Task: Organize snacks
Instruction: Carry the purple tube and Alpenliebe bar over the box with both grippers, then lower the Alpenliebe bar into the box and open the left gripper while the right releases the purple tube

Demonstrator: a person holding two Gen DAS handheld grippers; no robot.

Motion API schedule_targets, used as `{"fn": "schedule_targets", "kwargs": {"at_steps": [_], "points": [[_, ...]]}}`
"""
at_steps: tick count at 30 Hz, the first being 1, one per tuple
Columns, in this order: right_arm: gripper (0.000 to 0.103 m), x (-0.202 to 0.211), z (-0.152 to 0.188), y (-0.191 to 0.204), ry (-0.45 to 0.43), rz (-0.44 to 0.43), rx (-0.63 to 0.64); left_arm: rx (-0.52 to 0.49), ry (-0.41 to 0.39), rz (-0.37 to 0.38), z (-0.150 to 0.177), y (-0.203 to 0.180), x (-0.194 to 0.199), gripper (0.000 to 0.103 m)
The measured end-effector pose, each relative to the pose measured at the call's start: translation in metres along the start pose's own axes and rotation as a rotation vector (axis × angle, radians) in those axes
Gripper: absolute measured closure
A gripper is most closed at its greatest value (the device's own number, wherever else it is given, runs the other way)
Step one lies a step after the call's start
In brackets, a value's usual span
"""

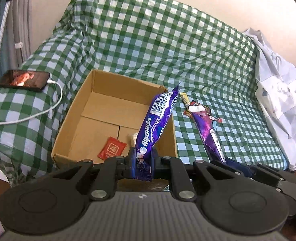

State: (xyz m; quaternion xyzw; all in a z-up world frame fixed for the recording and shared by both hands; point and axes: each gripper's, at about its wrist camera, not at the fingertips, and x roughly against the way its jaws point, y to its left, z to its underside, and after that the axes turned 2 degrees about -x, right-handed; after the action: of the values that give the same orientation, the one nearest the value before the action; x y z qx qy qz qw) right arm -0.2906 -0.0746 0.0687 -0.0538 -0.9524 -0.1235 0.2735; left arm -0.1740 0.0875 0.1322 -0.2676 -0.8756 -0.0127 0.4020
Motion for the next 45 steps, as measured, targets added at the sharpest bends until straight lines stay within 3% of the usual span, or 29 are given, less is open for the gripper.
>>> {"fn": "schedule_targets", "kwargs": {"at_steps": [18,45], "points": [[0.077,-0.052,-0.014,-0.001,0.09,0.024,0.006,0.06,0.084,-0.075,-0.019,0.03,-0.05,0.088],[0.077,-0.14,-0.032,-0.001,0.216,-0.003,0.001,0.07,0.199,-0.104,-0.047,0.054,-0.141,0.088]]}}
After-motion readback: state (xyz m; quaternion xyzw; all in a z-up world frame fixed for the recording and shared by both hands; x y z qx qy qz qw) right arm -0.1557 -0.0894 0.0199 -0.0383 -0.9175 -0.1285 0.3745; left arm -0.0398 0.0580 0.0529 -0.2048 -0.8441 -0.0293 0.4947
